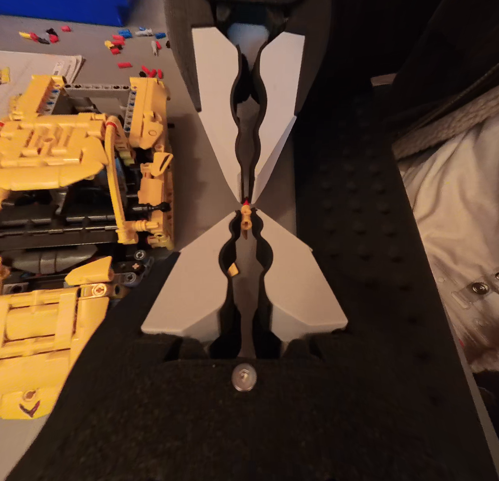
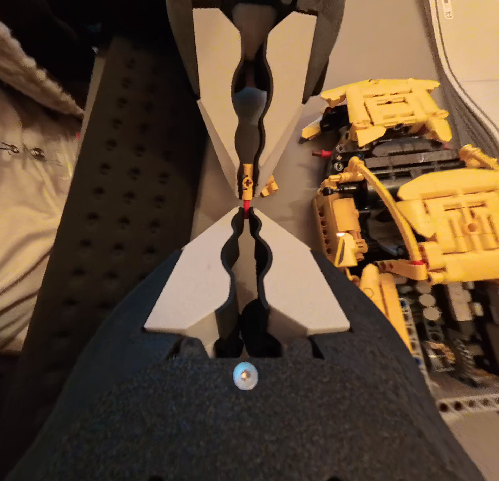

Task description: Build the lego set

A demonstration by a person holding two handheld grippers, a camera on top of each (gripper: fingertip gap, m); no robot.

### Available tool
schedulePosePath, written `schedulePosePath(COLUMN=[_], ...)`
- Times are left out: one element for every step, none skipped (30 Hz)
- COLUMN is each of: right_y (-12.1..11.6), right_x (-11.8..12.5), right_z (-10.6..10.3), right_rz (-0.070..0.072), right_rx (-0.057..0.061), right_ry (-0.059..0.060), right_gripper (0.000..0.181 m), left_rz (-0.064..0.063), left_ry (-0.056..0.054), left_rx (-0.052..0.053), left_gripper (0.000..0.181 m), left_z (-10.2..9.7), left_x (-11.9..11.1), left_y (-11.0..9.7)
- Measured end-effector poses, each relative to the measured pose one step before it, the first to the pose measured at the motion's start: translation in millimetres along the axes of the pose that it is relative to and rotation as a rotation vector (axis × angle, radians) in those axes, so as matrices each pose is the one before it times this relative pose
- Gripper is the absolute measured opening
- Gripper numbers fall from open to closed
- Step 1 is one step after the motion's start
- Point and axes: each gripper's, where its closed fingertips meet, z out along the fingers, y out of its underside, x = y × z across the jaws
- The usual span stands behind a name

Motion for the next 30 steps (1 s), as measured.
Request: schedulePosePath(right_y=[0.21, -0.22, -1.29, -1.53, -0.88, 1.24, 3.74, 4.81, 3.96, 2.21, 0.34, -0.73, -0.56, 0.38, 1.14, 1.54, 1.45, 1.08, 0.05, -0.48, -0.31, -0.16, 0.13, 0.58, 1.24, 3.08, 2.58, -1.55, -0.96, 0.13], right_x=[-0.35, 0.33, 0.26, 0.82, 0.11, 0.24, 0.52, -0.62, -0.99, -0.08, 0.48, 0.41, 0.98, 0.04, -0.36, 0.28, -0.01, -0.27, 0.14, -0.05, 0.05, 0.02, -0.48, -0.35, -0.45, -1.47, -0.98, -0.65, -0.22, 0.85], right_z=[0.63, -0.43, -1.03, -1.25, -0.73, 0.6, 2.0, 3.06, 2.95, 1.96, 0.76, -0.09, -0.3, 0.16, 0.74, 1.27, 1.64, 1.48, 0.81, 0.38, 0.28, 0.58, 1.03, 1.12, 1.2, 2.01, 2.06, 0.17, -0.23, -0.15], right_rz=[0.0266, 0.0233, 0.0184, 0.0228, 0.0213, 0.0112, -0.0057, -0.0176, -0.0166, -0.0074, 0.0016, 0.01, 0.0124, 0.0045, -0.0049, -0.0087, -0.007, -0.005, -0.0043, -0.0027, -0.0027, -0.0063, -0.0117, -0.0125, -0.0075, -0.0022, 0.0055, 0.0024, 0.0016, -0.0018], right_rx=[0.0346, 0.0329, 0.0367, 0.0334, 0.0253, 0.0081, -0.0153, -0.0278, -0.0251, -0.0125, 0.0041, 0.0136, 0.0124, 0.0032, -0.0055, -0.0098, -0.0098, -0.0059, 0.0, 0.0024, 0.0, -0.0025, -0.0049, -0.0085, -0.0109, -0.0177, -0.0129, 0.0129, 0.008, 0.0001], right_ry=[-0.0167, -0.0111, -0.0079, -0.0033, -0.0067, -0.0007, 0.0081, 0.0069, 0.0047, 0.005, 0.0039, -0.0021, 0.0, -0.0027, -0.0011, 0.0062, 0.004, 0.0018, 0.0024, 0.0002, 0.0019, 0.0042, 0.0044, 0.0052, 0.001, -0.0103, -0.0073, -0.0036, -0.0015, 0.0056], right_gripper=[0.003, 0.003, 0.003, 0.003, 0.003, 0.003, 0.004, 0.004, 0.004, 0.004, 0.004, 0.004, 0.004, 0.004, 0.004, 0.004, 0.005, 0.005, 0.005, 0.005, 0.005, 0.005, 0.005, 0.005, 0.005, 0.005, 0.005, 0.005, 0.004, 0.004], left_rz=[-0.0041, -0.0057, -0.0065, -0.0083, -0.0085, -0.006, 0.0016, 0.0083, 0.008, 0.0032, -0.0033, -0.0066, -0.0046, -0.0022, -0.001, 0.0007, 0.0006, 0.0006, 0.0006, -0.0003, -0.0008, 0.0, 0.0021, 0.0033, 0.0024, 0.0012, 0.0003, -0.0014, -0.0012, 0.0007], left_ry=[0.0042, 0.0021, 0.0022, 0.0013, 0.0031, 0.0013, -0.0037, -0.0012, 0.0016, 0.0007, 0.0002, 0.0014, -0.0015, -0.0003, 0.0018, -0.001, -0.0005, 0.0019, 0.0006, 0.0004, 0.0003, -0.0004, 0.0007, 0.0012, 0.0003, -0.0032, -0.0013, -0.0012, -0.0012, -0.0017], left_rx=[-0.0037, 0.003, 0.0088, 0.0111, 0.0087, -0.0023, -0.0174, -0.027, -0.0266, -0.0165, -0.0046, 0.0027, 0.0038, 0.0004, -0.0044, -0.0085, -0.0106, -0.0081, -0.005, -0.0019, -0.0006, -0.002, -0.0036, -0.005, -0.005, -0.0023, 0.0028, 0.0051, 0.0036, 0.0008], left_gripper=[0.007, 0.007, 0.006, 0.007, 0.007, 0.007, 0.007, 0.007, 0.007, 0.007, 0.007, 0.007, 0.007, 0.007, 0.007, 0.007, 0.007, 0.007, 0.007, 0.007, 0.007, 0.007, 0.007, 0.007, 0.007, 0.007, 0.007, 0.007, 0.007, 0.007], left_z=[0.77, 0.29, -0.44, -0.76, -0.43, 0.46, 1.9, 2.68, 2.66, 1.64, 0.54, -0.3, -0.48, 0.1, 0.76, 0.9, 0.94, 0.69, 0.52, 0.3, 0.07, 0.25, 0.43, 0.55, 0.49, 0.36, -0.24, -0.44, -0.31, -0.13], left_x=[0.24, -0.25, -0.42, -0.63, -0.48, -0.38, -0.59, 0.28, 0.81, 0.32, -0.35, -0.46, -0.73, -0.42, 0.27, -0.15, 0.0, 0.23, 0.24, -0.02, -0.04, -0.05, 0.29, 0.54, 0.29, -0.25, -0.21, -0.3, -0.26, -0.14], left_y=[0.89, -0.12, -1.13, -1.57, -0.97, 0.75, 3.12, 4.28, 4.15, 2.82, 1.19, 0.02, -0.41, 0.05, 0.74, 1.52, 1.68, 1.11, 0.6, 0.19, 0.11, 0.12, 0.44, 0.51, 0.64, 0.23, -0.44, -0.65, -0.49, -0.08])
